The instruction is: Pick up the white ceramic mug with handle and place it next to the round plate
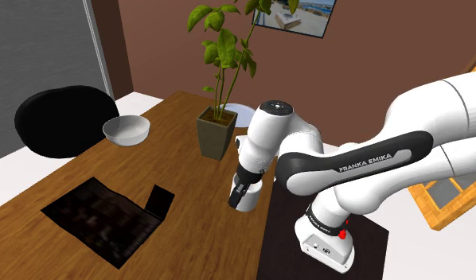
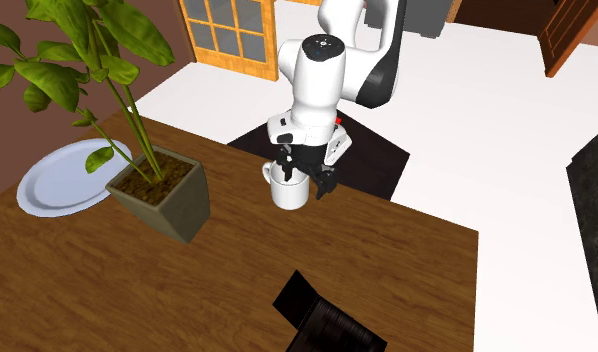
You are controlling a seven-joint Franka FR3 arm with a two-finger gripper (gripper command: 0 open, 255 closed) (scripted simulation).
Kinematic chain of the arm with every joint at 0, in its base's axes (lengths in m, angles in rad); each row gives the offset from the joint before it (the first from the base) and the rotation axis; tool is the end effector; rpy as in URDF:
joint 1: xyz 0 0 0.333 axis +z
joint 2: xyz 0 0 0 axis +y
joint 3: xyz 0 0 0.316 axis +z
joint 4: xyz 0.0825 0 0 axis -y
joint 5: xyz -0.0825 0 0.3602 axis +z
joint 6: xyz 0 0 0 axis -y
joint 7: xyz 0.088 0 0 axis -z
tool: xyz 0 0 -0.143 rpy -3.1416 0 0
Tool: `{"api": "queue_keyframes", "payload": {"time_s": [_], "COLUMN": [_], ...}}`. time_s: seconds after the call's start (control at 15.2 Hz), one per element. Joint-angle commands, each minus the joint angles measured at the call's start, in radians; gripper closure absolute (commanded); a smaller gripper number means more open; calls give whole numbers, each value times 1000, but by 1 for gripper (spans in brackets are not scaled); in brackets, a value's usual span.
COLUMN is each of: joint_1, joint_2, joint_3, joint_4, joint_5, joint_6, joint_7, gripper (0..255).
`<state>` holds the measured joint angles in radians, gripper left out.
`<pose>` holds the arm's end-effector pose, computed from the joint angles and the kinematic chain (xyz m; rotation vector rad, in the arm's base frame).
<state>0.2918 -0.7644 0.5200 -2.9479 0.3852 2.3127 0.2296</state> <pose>0.2160 0.1958 0.3246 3.1108 0.3386 0.1811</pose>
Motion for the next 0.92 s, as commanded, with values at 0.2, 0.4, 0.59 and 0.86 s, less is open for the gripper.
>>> {"api": "queue_keyframes", "payload": {"time_s": [0.2,0.4,0.59,0.86], "joint_1": [0,0,0,-1], "joint_2": [0,0,0,-25], "joint_3": [0,0,0,-12], "joint_4": [0,0,0,15], "joint_5": [0,0,0,-9], "joint_6": [0,0,0,-39], "joint_7": [0,0,0,-1], "gripper": [255,255,255,255]}}
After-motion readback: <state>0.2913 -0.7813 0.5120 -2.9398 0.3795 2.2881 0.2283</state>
